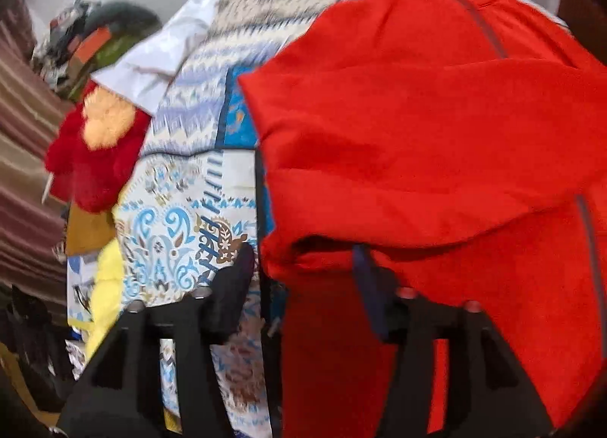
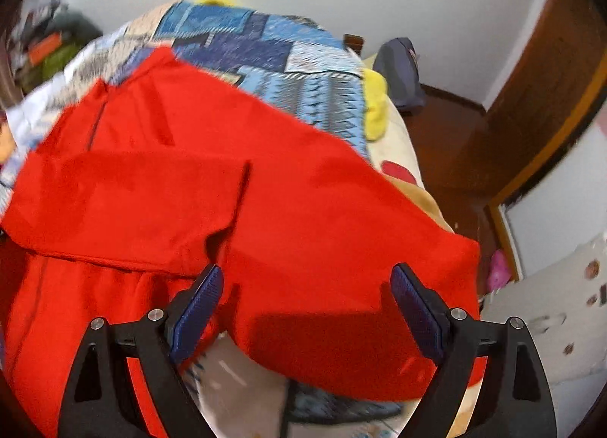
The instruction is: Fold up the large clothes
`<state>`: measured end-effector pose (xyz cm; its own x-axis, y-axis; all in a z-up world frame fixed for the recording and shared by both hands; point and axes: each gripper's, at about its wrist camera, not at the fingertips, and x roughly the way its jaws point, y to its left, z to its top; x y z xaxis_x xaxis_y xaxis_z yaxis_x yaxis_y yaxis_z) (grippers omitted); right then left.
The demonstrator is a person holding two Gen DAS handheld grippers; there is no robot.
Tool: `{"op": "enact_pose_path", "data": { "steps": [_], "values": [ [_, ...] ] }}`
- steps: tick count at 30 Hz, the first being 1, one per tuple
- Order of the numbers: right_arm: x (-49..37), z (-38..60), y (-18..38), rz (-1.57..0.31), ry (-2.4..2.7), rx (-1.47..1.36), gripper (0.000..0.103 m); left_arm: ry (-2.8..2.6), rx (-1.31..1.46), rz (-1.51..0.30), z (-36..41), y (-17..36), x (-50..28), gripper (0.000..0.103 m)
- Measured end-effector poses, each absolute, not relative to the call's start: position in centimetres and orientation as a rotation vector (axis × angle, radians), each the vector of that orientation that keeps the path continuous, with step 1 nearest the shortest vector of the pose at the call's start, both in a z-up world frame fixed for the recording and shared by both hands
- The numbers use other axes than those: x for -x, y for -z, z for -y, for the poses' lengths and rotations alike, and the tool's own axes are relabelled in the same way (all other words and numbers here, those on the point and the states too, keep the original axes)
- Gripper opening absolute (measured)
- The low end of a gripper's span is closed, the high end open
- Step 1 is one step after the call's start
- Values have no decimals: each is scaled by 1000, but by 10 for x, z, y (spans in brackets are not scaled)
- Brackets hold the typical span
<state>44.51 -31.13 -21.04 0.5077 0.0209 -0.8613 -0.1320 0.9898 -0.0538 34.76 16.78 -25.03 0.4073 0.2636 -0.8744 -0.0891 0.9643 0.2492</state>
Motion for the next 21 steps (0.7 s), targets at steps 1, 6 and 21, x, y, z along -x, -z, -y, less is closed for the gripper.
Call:
{"op": "enact_pose_path", "data": {
  "steps": [1,6,21],
  "values": [
    [-441,323,205,-1034,-91,85,89,-212,-182,-1120,-162,244,-345,64],
    [-432,377,185,-1045,-53,-74,89,-136,-166,-1049,-126,204,-346,81],
    [-385,508,271,-1245,97,-599,91,69,-49,-1048,-2,206,-439,82]
  ]
}}
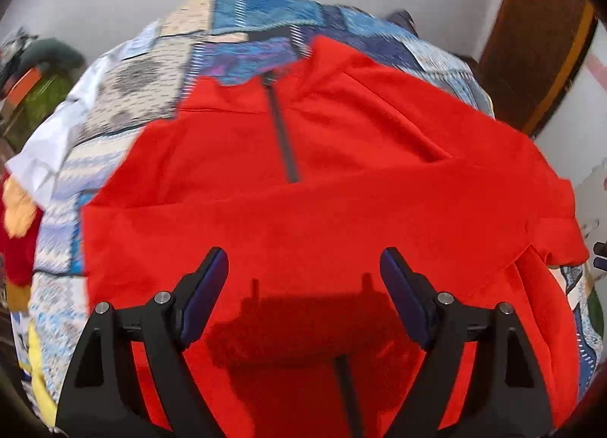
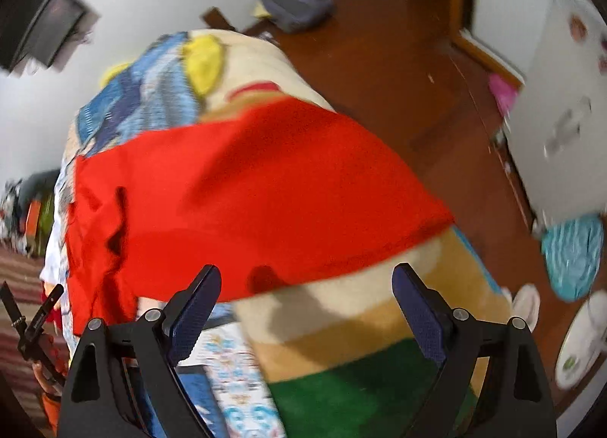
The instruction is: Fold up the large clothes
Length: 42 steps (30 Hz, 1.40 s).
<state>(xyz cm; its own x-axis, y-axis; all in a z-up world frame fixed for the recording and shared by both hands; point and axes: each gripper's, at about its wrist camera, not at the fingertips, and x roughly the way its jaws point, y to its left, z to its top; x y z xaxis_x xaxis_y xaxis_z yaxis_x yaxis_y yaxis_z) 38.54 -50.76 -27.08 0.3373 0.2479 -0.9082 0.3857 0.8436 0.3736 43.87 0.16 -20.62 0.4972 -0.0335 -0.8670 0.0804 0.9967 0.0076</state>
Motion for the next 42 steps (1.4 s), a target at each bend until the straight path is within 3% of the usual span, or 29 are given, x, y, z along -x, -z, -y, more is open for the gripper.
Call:
{"op": "enact_pose_path", "data": {
  "steps": [5,9,12,15,16,24,33,38,42],
  "values": [
    [-392,530,301,-1238,121,-775,86,130,-75,-1085,38,228,-461,82],
    [-407,538,311,-1190,145,-837,69,152,-104,-1110,60,243,-472,82],
    [-417,542,316,-1148,195,-884,47,158,-119,-1103,70,249,-473,82],
    [-429,539,309,-1123,205,-847,17,157,-134,-1096,74,247,-472,82],
    [-432,538,303,-1107,200,-831,11,161,-138,-1098,74,245,-470,82],
    [-450,504,194,-893,32,-716,7,154,-169,-1034,61,216,-447,82],
    [-475,376,70,-751,-248,-546,7,132,-140,-902,25,161,-405,82],
    [-486,280,68,-795,-376,-461,7,94,-108,-854,-13,139,-380,82],
    [-494,205,109,-925,-445,-400,7,55,-100,-846,-44,137,-361,82]
  ]
}}
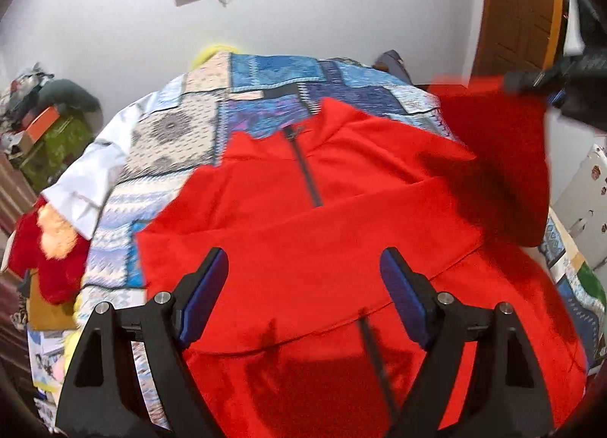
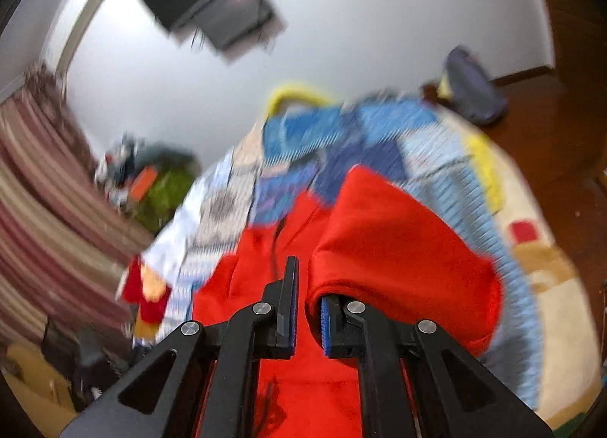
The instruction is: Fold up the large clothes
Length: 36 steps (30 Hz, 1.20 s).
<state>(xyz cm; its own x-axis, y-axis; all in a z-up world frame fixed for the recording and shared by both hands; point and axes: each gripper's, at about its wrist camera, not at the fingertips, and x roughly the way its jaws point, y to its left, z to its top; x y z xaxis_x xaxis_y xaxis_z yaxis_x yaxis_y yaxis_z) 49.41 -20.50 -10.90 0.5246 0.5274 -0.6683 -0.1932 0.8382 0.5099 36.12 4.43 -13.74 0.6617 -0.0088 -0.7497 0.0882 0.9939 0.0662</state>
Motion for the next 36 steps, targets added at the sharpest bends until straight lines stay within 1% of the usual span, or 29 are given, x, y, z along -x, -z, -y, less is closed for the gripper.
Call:
{"op": "enact_pose_path", "data": {
  "steps": [2,5,9,10,12,16,18,22,25,28,32,36],
  "values": [
    [-498,167,144,-1020,-450,-356,7,28,-99,-853,-61,141,-352,82],
    [-496,137,197,-1142,-431,-281,7,-10,-104,-872,-79,150,-340,82],
    [-479,125,257,-1316,-364,-148,8,-42,-143,-900,-95,167,-327,82],
    [-475,127,264,-1333,-367,-132,8,-44,-153,-904,-96,169,-324,82],
    [-467,131,263,-1301,-383,-114,8,-41,-167,-912,-94,175,-321,82],
    [-456,142,250,-1363,-449,-110,8,-3,-176,-925,-79,178,-323,82],
    [-447,159,236,-1350,-496,-140,8,17,-186,-916,-67,174,-327,82],
    [-431,189,195,-1198,-445,-76,8,94,-200,-891,-31,159,-344,82],
    [-419,232,166,-1080,-347,-37,8,177,-208,-887,10,149,-368,82],
    [-415,278,149,-1020,-259,-23,8,255,-209,-901,48,147,-389,82],
    [-409,334,141,-980,-130,34,8,371,-227,-965,111,166,-419,82],
    [-406,373,157,-1015,-91,5,8,439,-291,-1024,166,197,-438,82]
  ]
}}
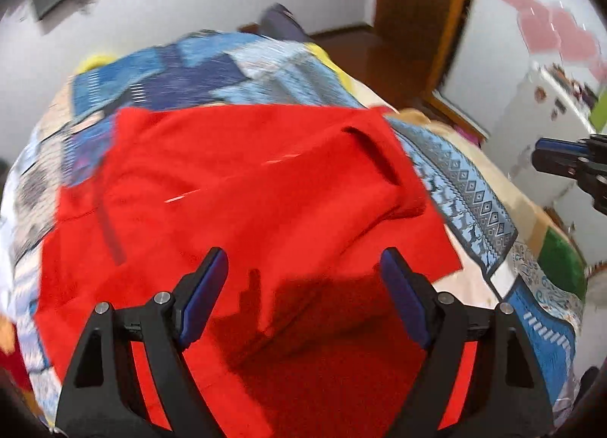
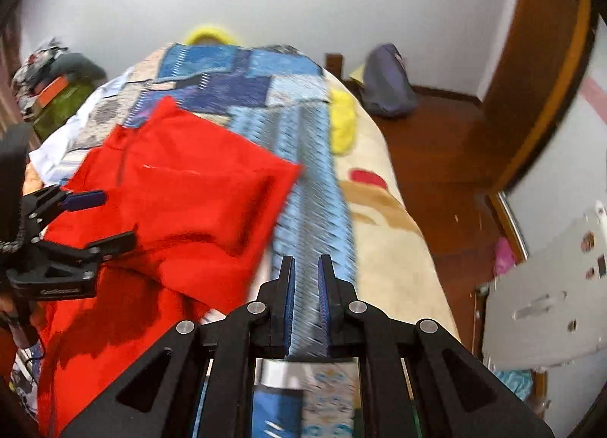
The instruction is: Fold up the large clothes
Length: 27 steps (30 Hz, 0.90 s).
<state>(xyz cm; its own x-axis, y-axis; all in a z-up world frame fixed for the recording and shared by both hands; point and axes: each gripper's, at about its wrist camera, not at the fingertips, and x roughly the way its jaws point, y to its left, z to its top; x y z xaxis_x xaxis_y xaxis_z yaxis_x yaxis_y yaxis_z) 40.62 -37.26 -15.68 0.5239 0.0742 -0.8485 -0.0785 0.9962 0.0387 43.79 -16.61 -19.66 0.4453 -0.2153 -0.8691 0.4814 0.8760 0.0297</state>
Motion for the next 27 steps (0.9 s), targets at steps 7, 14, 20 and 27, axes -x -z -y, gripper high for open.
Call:
{"op": "enact_pose_path", "data": {
  "steps": [7,14,20,27],
  "values": [
    [-407,383,201,-1086,-94,-38,8,449,-416,-1041,213,243,-460,60],
    [-421,362,214,-1094,-126,-22,8,388,-393,-916,197,207,-458,6],
    [-440,335,198,-1059,-182,-45,8,275,-231,-773,125,136,-465,4],
    [-467,279,182,-1012,-211,42,8,100,-133,-649,21,80,-457,4]
  ]
}}
